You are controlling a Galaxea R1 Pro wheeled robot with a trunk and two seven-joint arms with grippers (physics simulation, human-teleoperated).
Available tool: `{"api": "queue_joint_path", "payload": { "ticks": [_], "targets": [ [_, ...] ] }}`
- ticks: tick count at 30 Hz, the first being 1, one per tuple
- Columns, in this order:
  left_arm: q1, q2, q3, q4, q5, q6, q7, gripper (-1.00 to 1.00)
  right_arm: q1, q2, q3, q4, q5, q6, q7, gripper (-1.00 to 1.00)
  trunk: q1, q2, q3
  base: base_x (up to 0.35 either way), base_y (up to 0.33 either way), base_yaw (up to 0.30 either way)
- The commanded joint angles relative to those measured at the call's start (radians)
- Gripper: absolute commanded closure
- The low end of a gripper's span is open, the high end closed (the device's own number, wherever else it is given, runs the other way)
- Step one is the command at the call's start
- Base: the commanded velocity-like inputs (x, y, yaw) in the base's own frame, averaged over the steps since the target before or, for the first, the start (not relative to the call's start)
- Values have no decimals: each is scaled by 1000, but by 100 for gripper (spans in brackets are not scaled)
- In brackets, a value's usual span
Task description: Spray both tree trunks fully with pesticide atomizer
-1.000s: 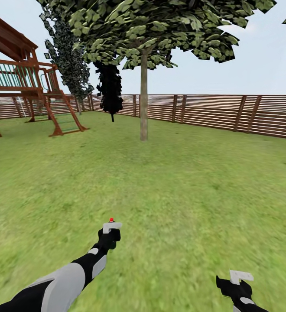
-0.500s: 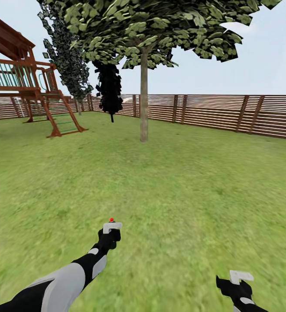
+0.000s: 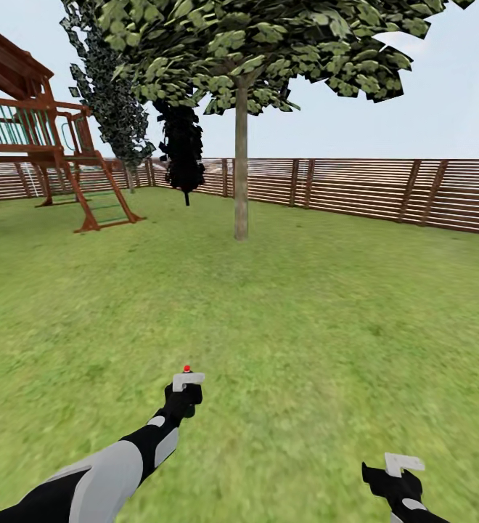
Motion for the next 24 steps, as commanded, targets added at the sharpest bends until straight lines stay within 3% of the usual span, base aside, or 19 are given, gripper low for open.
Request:
{"api": "queue_joint_path", "payload": {
  "ticks": [1, 24],
  "targets": [
    [0, 0, 0, 0, 0, 0, 0, 100, 0, 0, 0, 0, 0, 0, 0, -100, 0, 0, 0, 350, 0, 0],
    [0, 0, 0, 0, 0, 0, 0, 100, 0, 0, 0, 0, 0, 0, 0, -100, 0, 0, 0, 350, 0, 0]
  ]
}}
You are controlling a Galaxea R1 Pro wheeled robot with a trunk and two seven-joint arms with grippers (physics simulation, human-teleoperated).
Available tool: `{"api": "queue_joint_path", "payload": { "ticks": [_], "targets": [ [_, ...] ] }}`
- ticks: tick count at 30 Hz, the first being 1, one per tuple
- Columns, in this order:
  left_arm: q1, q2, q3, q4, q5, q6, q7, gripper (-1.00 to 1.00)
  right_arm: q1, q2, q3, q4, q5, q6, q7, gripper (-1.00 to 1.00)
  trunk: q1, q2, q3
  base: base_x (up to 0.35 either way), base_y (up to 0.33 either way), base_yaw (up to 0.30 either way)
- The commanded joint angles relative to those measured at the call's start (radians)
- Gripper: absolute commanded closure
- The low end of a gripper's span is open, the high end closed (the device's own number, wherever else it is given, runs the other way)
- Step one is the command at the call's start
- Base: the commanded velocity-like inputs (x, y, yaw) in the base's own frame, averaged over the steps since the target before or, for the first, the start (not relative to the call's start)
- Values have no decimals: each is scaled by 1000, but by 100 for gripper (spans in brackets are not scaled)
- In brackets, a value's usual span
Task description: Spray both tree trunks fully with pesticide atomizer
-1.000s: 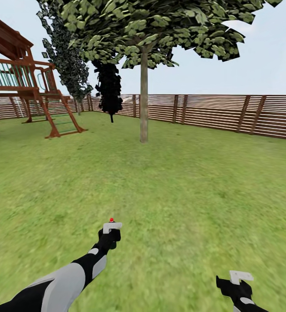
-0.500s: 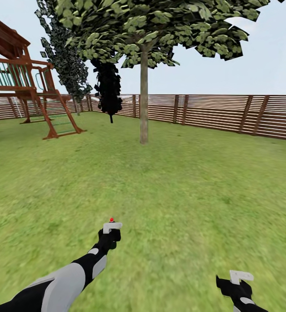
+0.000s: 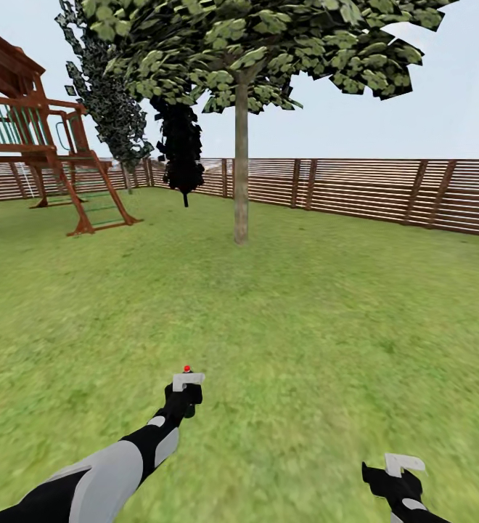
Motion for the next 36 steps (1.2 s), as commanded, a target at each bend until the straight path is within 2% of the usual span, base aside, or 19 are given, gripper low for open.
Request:
{"api": "queue_joint_path", "payload": {
  "ticks": [1, 36],
  "targets": [
    [0, 0, 0, 0, 0, 0, 0, 100, 0, 0, 0, 0, 0, 0, 0, -100, 0, 0, 0, 350, 0, 0],
    [0, -2, 0, 0, 1, 0, 0, 100, 0, 0, 0, 0, 0, 0, 0, -100, 0, 0, 0, 334, 16, 0]
  ]
}}
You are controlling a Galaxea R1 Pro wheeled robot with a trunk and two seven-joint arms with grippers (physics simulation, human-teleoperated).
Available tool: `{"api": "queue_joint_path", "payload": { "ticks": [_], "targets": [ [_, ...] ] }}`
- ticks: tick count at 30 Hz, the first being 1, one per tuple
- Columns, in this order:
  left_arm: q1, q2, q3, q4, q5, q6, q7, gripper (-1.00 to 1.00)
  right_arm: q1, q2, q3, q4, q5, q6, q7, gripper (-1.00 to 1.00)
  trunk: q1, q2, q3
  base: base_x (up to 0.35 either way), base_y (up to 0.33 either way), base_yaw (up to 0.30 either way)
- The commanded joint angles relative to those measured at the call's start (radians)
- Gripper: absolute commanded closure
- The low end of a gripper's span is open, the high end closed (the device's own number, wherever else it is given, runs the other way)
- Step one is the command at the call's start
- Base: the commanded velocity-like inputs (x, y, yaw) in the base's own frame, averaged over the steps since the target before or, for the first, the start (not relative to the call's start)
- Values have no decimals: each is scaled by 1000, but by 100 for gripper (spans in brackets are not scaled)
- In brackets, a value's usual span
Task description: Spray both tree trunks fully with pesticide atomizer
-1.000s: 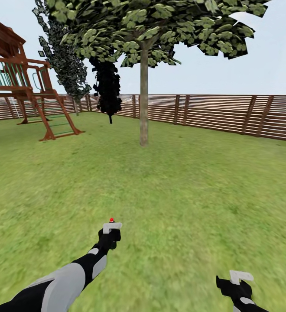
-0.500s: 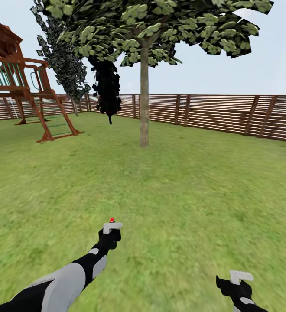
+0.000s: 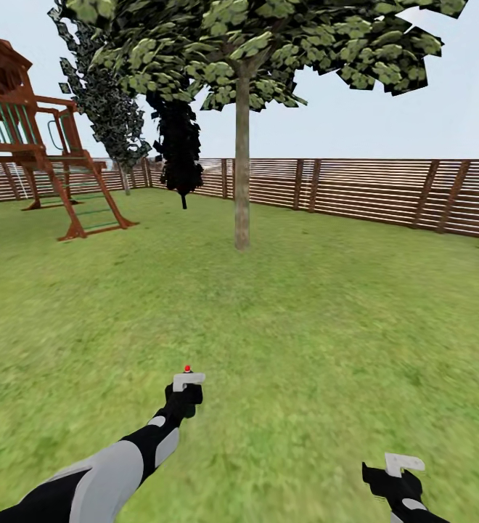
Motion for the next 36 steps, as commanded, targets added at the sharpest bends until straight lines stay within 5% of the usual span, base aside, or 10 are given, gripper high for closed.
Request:
{"api": "queue_joint_path", "payload": {
  "ticks": [1, 28, 36],
  "targets": [
    [0, 0, 0, 0, 0, 0, 0, 100, 0, 0, 0, 0, 0, 0, 0, -100, 0, 0, 0, 350, 0, 0],
    [0, 0, 0, 0, 0, 0, 0, 100, 0, 2, 0, 0, 0, -1, 0, -100, 0, 0, 0, 350, 0, -41],
    [0, 0, 0, 0, 0, 0, 0, 100, 0, 2, 0, 0, 0, -2, 0, -100, 0, 0, 0, 350, 0, 171]
  ]
}}
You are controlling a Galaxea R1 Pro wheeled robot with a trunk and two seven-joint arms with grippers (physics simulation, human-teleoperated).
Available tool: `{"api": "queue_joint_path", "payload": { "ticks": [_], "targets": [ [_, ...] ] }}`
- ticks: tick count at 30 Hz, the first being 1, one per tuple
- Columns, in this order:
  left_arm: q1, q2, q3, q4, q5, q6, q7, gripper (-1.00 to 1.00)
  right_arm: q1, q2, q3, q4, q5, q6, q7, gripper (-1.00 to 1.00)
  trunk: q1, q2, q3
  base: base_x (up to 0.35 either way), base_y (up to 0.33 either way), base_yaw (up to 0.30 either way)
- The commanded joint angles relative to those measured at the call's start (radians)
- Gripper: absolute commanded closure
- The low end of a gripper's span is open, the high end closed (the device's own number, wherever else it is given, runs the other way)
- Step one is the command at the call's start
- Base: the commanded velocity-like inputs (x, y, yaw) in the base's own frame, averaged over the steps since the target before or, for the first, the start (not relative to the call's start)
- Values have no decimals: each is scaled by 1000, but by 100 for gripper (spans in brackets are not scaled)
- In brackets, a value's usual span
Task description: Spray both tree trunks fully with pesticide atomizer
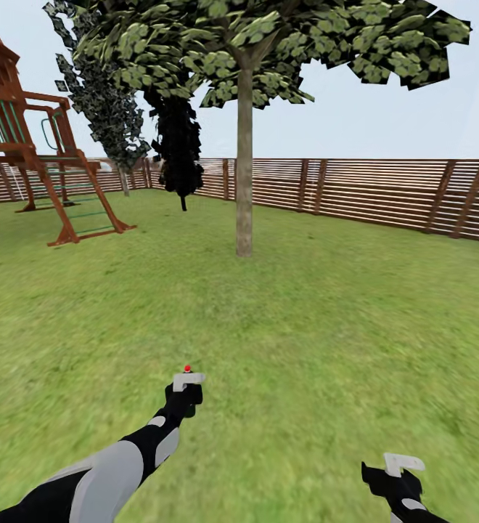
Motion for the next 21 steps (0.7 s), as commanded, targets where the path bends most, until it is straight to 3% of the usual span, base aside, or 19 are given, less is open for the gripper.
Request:
{"api": "queue_joint_path", "payload": {
  "ticks": [1, 21],
  "targets": [
    [0, 0, 0, 0, 0, 0, 0, 100, 0, 0, 0, 0, 0, 0, 0, -100, 0, 0, 0, 350, 0, 45],
    [0, 0, 0, 0, 0, 0, 0, 100, 0, 0, 0, 0, 0, 0, 0, -100, 0, 0, 0, 350, 0, 4]
  ]
}}
